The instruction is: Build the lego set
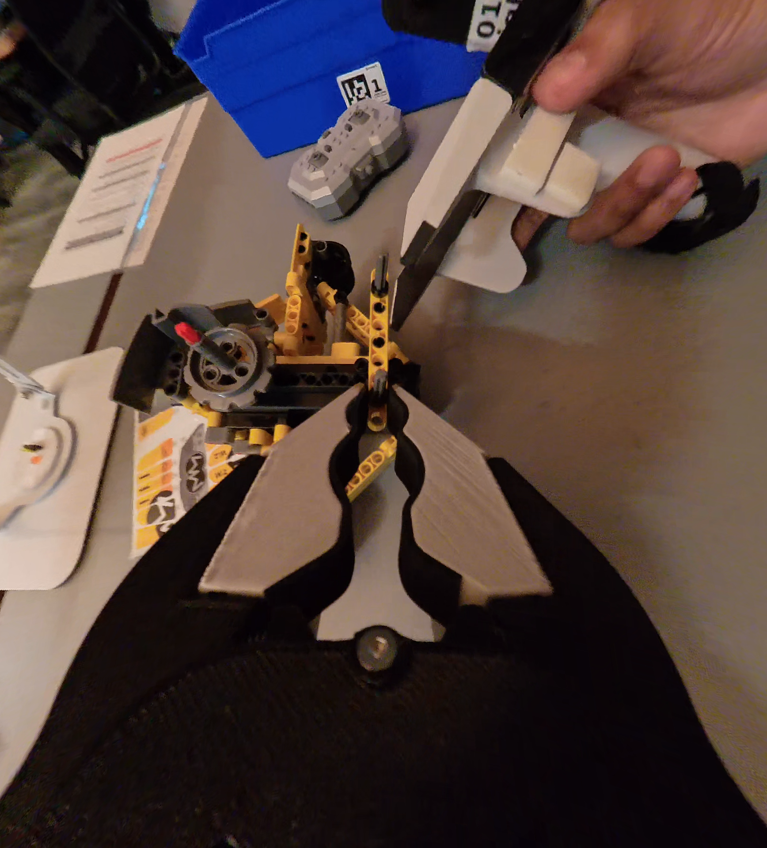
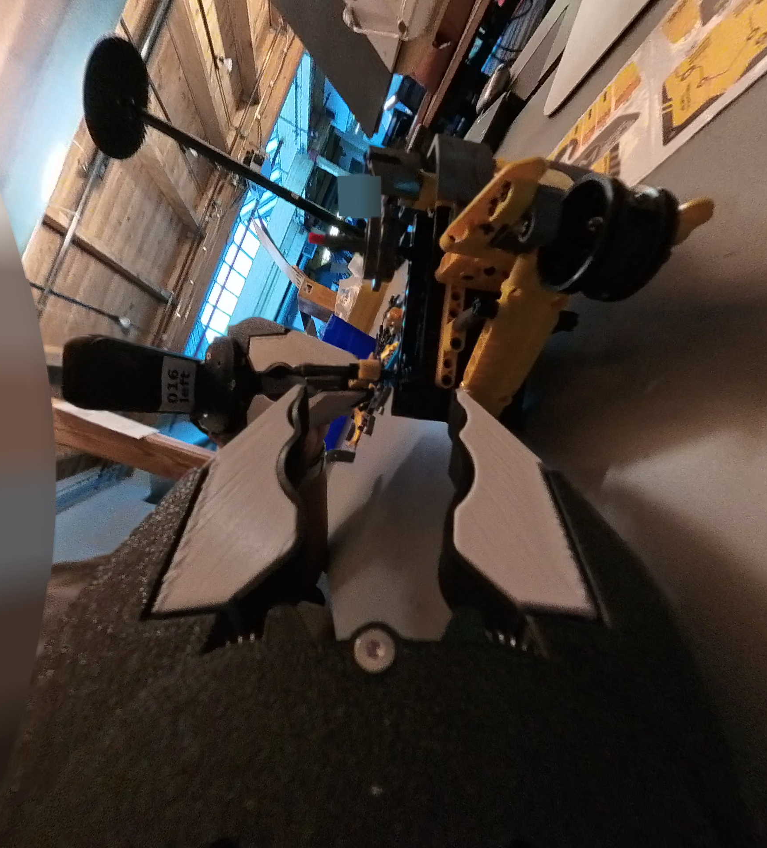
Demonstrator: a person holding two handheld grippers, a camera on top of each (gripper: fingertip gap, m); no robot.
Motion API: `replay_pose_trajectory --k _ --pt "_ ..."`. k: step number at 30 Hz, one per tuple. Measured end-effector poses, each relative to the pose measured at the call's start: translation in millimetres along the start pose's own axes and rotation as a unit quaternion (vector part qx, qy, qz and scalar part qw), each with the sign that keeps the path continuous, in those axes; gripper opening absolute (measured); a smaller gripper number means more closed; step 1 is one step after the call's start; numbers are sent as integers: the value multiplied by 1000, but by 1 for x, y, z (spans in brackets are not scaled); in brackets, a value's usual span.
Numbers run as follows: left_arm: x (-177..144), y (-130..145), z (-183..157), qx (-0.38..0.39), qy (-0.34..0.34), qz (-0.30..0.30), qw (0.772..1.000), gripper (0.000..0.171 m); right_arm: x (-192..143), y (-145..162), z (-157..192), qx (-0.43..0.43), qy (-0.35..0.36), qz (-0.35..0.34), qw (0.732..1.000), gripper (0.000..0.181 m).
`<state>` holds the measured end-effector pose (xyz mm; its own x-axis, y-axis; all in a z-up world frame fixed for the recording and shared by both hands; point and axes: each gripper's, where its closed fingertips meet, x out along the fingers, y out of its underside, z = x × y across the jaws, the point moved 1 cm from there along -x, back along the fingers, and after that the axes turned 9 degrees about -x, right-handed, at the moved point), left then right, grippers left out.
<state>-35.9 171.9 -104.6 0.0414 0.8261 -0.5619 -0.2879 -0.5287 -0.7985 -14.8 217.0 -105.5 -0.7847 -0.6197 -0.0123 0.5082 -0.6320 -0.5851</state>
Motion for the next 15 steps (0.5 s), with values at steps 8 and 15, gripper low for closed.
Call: replay_pose_trajectory --k 8,15 --pt "0 -3 0 34 -3 -17 999 4 0 -6 1 -71 -16 44 996 55" --pt "0 3 3 33 -6 2 999 4 7 -4 -5 -50 -49 99 993 54"
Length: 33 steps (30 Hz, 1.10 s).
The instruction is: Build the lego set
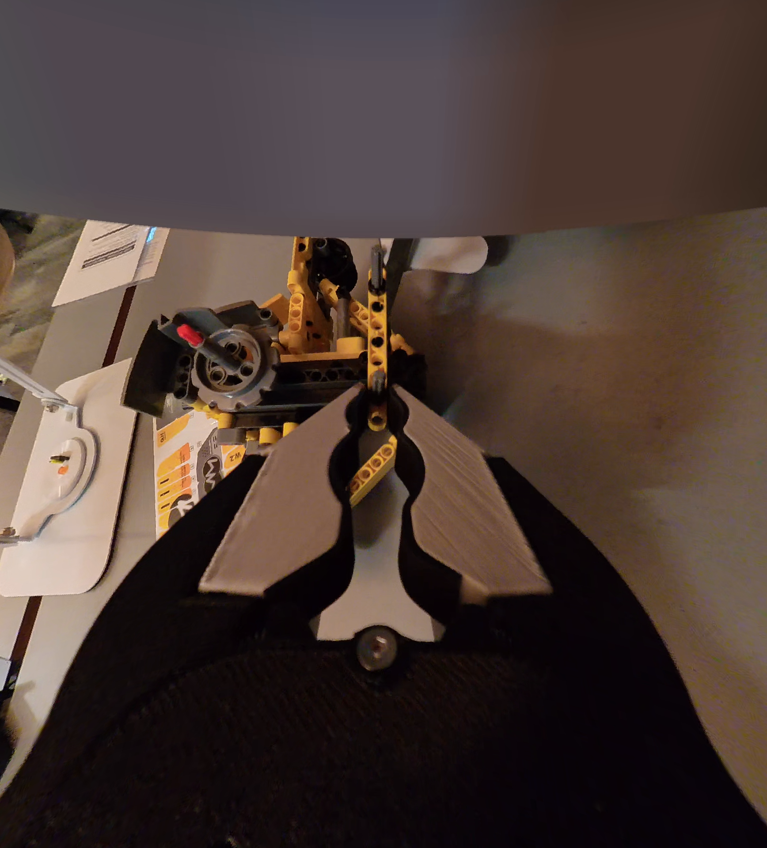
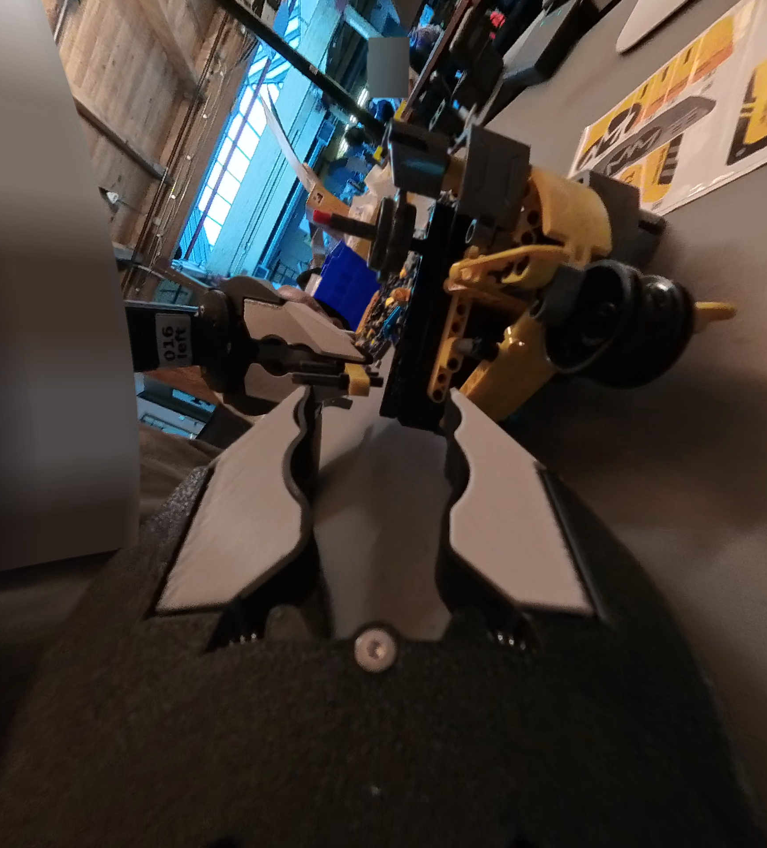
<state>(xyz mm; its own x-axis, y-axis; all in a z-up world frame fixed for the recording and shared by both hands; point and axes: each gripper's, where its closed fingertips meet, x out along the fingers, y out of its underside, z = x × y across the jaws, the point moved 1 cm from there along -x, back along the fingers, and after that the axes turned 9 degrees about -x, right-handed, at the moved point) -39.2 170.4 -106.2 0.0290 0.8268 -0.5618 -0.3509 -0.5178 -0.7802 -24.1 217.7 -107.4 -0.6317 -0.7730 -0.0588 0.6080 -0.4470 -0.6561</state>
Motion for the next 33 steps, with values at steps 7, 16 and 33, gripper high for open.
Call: replay_pose_trajectory --k 7,16,33 --pt "1 5 -2 -8 2 10 1000 5 3 0 0 -3 -16 28 999 52" --pt "2 10 -1 -2 -9 31 999 5 3 0 2 11 -30 31 999 61" --pt "2 10 -1 -3 -15 50 999 5 4 -1 -6 42 -62 51 996 41"
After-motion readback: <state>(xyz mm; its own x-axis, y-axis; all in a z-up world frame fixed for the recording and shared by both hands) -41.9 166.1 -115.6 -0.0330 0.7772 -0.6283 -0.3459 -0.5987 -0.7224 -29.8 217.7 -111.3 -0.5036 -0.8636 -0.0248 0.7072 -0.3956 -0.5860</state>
